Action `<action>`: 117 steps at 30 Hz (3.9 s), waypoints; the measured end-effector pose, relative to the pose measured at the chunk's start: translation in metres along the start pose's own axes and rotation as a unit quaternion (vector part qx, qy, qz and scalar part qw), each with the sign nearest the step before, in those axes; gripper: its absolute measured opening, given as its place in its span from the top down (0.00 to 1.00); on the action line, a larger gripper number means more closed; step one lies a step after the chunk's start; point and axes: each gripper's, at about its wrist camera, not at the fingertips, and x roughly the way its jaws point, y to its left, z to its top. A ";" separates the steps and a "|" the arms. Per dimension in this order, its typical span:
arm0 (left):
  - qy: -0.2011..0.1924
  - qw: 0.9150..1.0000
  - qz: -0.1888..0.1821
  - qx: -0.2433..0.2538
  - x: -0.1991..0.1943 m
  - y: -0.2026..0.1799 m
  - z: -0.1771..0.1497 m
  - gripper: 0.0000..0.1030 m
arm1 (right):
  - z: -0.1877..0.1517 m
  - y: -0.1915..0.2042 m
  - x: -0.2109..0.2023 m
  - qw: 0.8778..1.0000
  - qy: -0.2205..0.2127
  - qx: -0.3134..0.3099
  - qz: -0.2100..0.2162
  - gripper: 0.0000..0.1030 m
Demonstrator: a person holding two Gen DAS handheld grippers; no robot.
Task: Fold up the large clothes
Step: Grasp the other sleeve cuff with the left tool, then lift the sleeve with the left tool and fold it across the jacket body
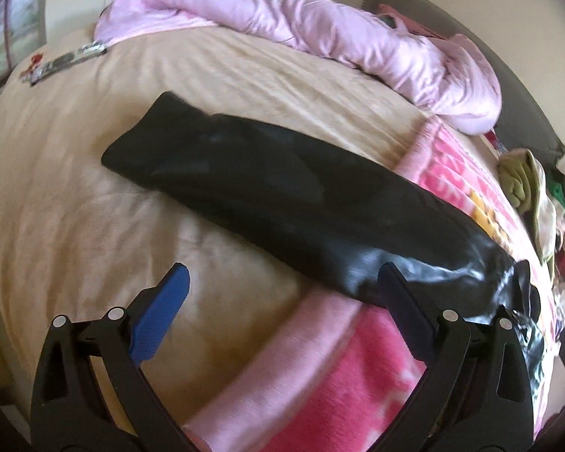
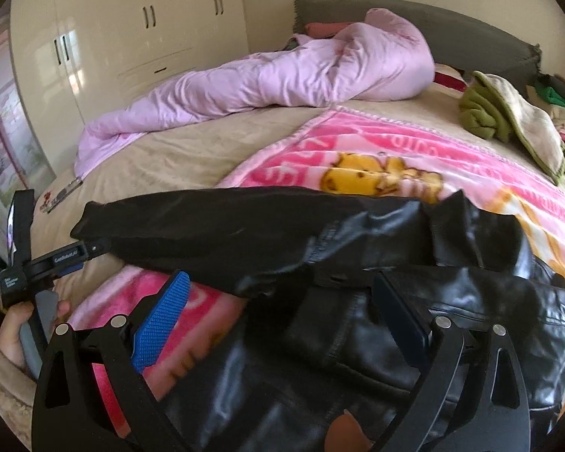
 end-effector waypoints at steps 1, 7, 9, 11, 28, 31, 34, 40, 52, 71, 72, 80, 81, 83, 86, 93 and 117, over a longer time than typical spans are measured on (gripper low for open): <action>0.003 1.000 0.000 -0.007 0.004 0.004 0.001 0.09 | 0.001 0.005 0.004 1.000 0.003 -0.004 0.002 0.06; 0.021 0.999 -0.018 -0.044 0.027 0.018 0.007 0.09 | 0.004 0.021 0.023 1.000 0.020 -0.020 0.002 0.06; 0.018 0.998 -0.020 -0.050 0.031 0.020 0.010 0.09 | 0.004 0.025 0.026 1.000 0.020 -0.022 0.002 0.06; 0.012 0.998 -0.026 -0.057 0.033 0.021 0.013 0.09 | 0.004 0.027 0.028 1.000 0.022 -0.021 0.004 0.06; -0.055 0.991 -0.105 -0.066 -0.004 0.009 0.046 0.99 | -0.023 -0.006 -0.010 1.000 0.010 0.012 0.001 0.06; -0.074 0.990 -0.112 -0.049 -0.024 -0.006 0.052 1.00 | -0.028 -0.021 -0.023 0.999 0.003 0.032 -0.002 0.06; -0.092 0.988 -0.119 -0.029 -0.046 -0.022 0.055 1.00 | -0.033 -0.036 -0.037 0.999 -0.004 0.052 -0.007 0.06; -0.125 0.983 -0.137 0.019 -0.089 -0.064 0.056 1.00 | -0.046 -0.065 -0.064 0.996 -0.023 0.085 -0.020 0.06; -0.180 0.957 -0.192 0.121 -0.158 -0.167 0.028 1.00 | -0.080 -0.127 -0.121 0.988 -0.051 0.142 -0.041 0.07; -0.142 0.894 -0.278 0.321 -0.141 -0.311 -0.096 1.00 | -0.135 -0.209 -0.176 0.963 -0.084 0.243 -0.081 0.07; -0.138 0.891 -0.278 0.331 -0.139 -0.314 -0.102 1.00 | -0.137 -0.212 -0.177 0.962 -0.084 0.247 -0.084 0.07; -0.076 0.872 -0.275 0.397 -0.096 -0.344 -0.155 0.99 | -0.161 -0.248 -0.188 0.943 -0.085 0.304 -0.108 0.07; -0.069 0.870 -0.275 0.404 -0.093 -0.347 -0.164 0.99 | -0.164 -0.253 -0.190 0.940 -0.086 0.312 -0.111 0.07; -0.056 0.863 -0.271 0.423 -0.080 -0.351 -0.179 0.98 | -0.168 -0.260 -0.193 0.935 -0.088 0.324 -0.113 0.07; -0.037 0.855 -0.258 0.449 -0.066 -0.357 -0.200 0.96 | -0.174 -0.272 -0.197 0.927 -0.090 0.345 -0.114 0.07; 0.008 0.832 -0.234 0.502 -0.045 -0.359 -0.239 0.83 | -0.177 -0.290 -0.187 0.917 -0.079 0.386 -0.064 0.07; 0.018 0.861 -0.280 0.424 -0.078 -0.309 -0.176 0.09 | -0.158 -0.286 -0.102 0.897 0.020 0.436 0.074 0.60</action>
